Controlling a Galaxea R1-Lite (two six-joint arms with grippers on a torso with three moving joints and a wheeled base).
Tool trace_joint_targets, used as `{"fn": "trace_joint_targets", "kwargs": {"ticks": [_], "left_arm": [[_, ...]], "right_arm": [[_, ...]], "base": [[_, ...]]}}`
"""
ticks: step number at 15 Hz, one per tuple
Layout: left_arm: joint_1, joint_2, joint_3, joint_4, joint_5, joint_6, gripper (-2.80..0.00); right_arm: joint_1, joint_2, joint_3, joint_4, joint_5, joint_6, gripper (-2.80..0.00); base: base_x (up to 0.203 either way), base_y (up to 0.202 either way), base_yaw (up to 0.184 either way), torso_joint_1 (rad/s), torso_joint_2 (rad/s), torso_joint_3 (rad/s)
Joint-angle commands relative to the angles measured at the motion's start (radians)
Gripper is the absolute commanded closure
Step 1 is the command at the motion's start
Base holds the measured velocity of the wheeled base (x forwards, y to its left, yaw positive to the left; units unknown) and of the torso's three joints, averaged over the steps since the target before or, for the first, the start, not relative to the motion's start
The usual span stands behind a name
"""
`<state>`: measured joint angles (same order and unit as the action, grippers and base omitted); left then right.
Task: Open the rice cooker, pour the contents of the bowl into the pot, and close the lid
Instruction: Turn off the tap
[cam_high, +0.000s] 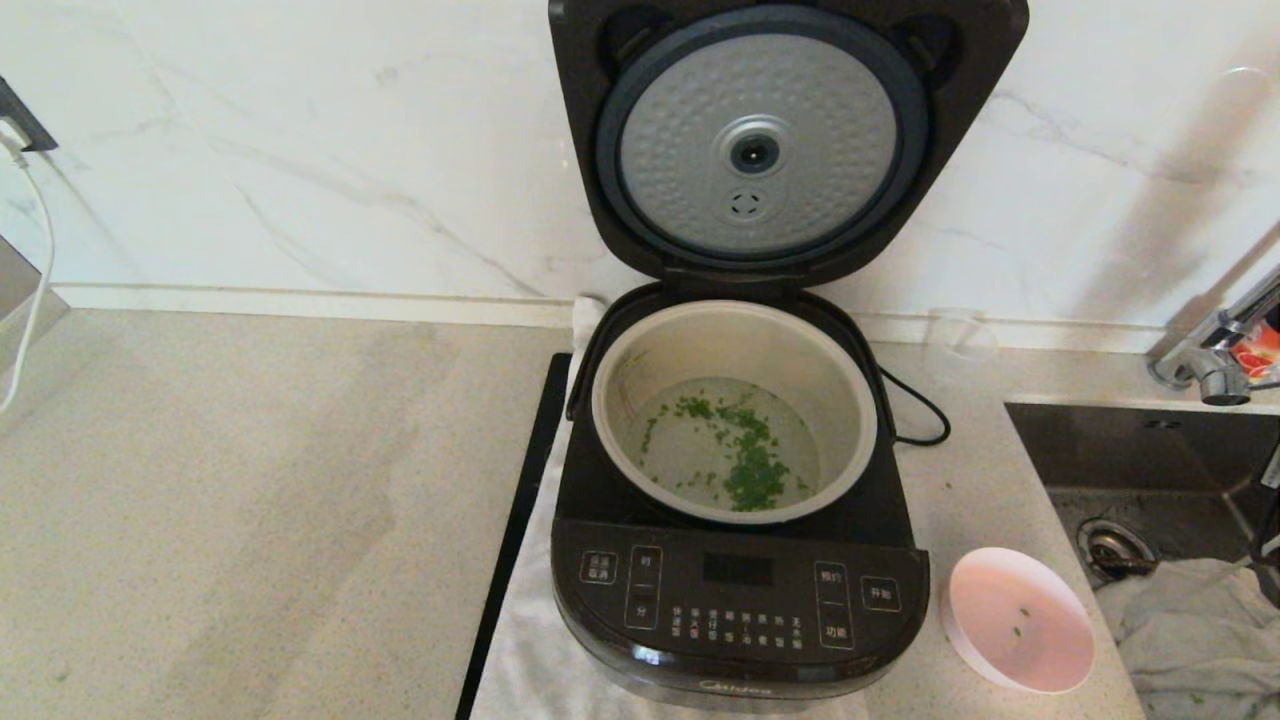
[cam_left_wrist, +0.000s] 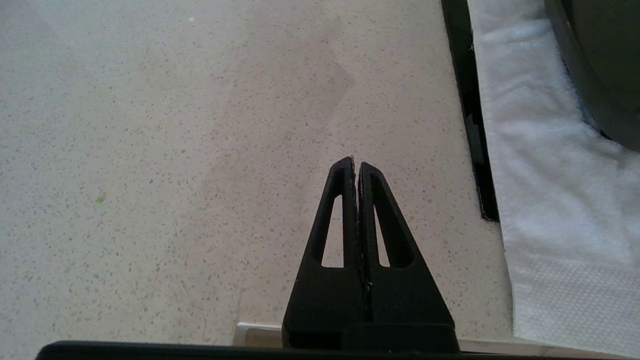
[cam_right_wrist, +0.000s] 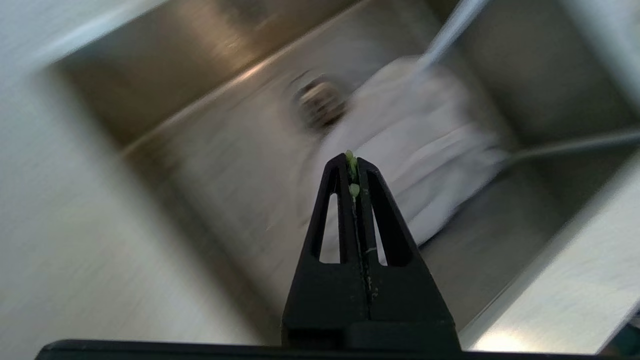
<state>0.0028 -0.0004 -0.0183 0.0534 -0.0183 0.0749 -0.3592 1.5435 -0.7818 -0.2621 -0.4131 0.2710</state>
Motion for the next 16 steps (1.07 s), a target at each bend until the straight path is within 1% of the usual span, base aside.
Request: {"fn": "trace_joint_targets", "kwargs": {"ticks": [1,2,4,7,9,10,12,16], "left_arm": [[0.000,-0.001,0.000,0.000,0.000,0.000,0.00],[0.000,-0.001,0.000,0.000,0.000,0.000,0.00],[0.000,-0.001,0.000,0.000,0.000,0.000,0.00],[0.000,-0.002,0.000,0.000,-0.001,0.000,0.00],[0.000,-0.001,0.000,0.000,-0.002,0.000,0.00],[0.000,-0.001,0.000,0.000,0.000,0.000,0.00],[0.000,-0.001,0.000,0.000,0.000,0.000,0.00],[0.000,-0.001,0.000,0.000,-0.002,0.000,0.00]], "right_arm": [[-0.062,0.142,-0.006,-0.156,-0.052,-0.035,0.00],[-0.075,0.173,-0.007,-0.202,-0.069,-0.055,0.00],[-0.082,0.223,-0.012,-0.253,-0.092,-0.069,0.00],[-0.091,0.305,-0.054,-0.293,-0.148,-0.084,0.00],[-0.102,0.345,-0.080,-0.321,-0.164,-0.100,0.00],[-0.107,0.353,-0.089,-0.325,-0.168,-0.105,0.00],[-0.120,0.390,-0.131,-0.325,-0.204,-0.110,0.00],[-0.127,0.454,-0.209,-0.325,-0.212,-0.110,0.00]], "base": [[0.000,0.000,0.000,0.000,0.00,0.000],[0.000,0.000,0.000,0.000,0.00,0.000],[0.000,0.000,0.000,0.000,0.00,0.000],[0.000,0.000,0.000,0.000,0.00,0.000],[0.000,0.000,0.000,0.000,0.00,0.000],[0.000,0.000,0.000,0.000,0.00,0.000],[0.000,0.000,0.000,0.000,0.00,0.000],[0.000,0.000,0.000,0.000,0.00,0.000]]}}
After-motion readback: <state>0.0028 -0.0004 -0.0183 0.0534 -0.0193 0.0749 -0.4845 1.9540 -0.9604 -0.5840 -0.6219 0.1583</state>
